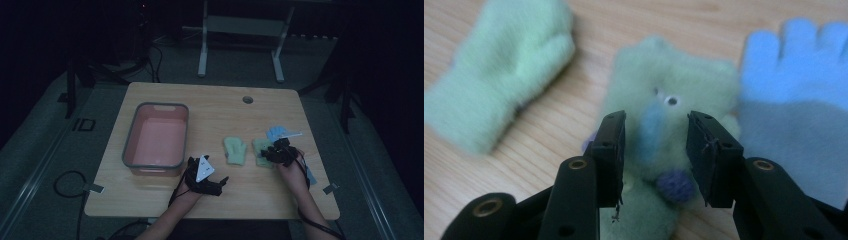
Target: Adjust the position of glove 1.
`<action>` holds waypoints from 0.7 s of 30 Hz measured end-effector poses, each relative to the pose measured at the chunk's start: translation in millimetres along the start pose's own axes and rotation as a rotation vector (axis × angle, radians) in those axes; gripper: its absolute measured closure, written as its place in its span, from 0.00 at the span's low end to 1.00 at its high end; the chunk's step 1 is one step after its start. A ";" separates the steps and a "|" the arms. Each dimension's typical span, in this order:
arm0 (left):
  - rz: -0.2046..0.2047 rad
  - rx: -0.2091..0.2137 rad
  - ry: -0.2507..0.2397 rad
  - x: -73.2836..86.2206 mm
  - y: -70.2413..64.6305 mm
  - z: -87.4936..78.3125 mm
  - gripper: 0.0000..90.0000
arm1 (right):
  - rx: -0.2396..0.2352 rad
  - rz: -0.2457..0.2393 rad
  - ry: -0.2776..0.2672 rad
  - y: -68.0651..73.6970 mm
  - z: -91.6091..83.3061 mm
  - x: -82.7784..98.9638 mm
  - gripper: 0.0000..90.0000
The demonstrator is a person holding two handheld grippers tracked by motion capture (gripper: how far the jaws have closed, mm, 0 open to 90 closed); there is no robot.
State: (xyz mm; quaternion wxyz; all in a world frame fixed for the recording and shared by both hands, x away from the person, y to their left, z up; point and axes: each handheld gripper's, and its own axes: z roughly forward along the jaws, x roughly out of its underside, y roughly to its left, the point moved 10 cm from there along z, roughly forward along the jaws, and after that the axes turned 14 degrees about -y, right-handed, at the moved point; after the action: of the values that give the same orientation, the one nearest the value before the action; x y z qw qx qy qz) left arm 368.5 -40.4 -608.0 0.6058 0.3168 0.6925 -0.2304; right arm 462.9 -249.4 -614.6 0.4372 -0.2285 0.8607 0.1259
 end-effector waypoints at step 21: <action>-0.002 -0.002 0.001 0.0 0.2 0.1 0.02 | 0.101 -0.011 -0.071 5.8 -17.2 -22.9 0.93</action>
State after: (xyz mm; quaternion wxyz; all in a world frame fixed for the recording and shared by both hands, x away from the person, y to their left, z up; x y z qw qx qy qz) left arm 368.7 -40.3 -608.1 0.6057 0.3157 0.6932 -0.2301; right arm 459.8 -245.1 -585.9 0.4790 -0.2062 0.8487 0.0881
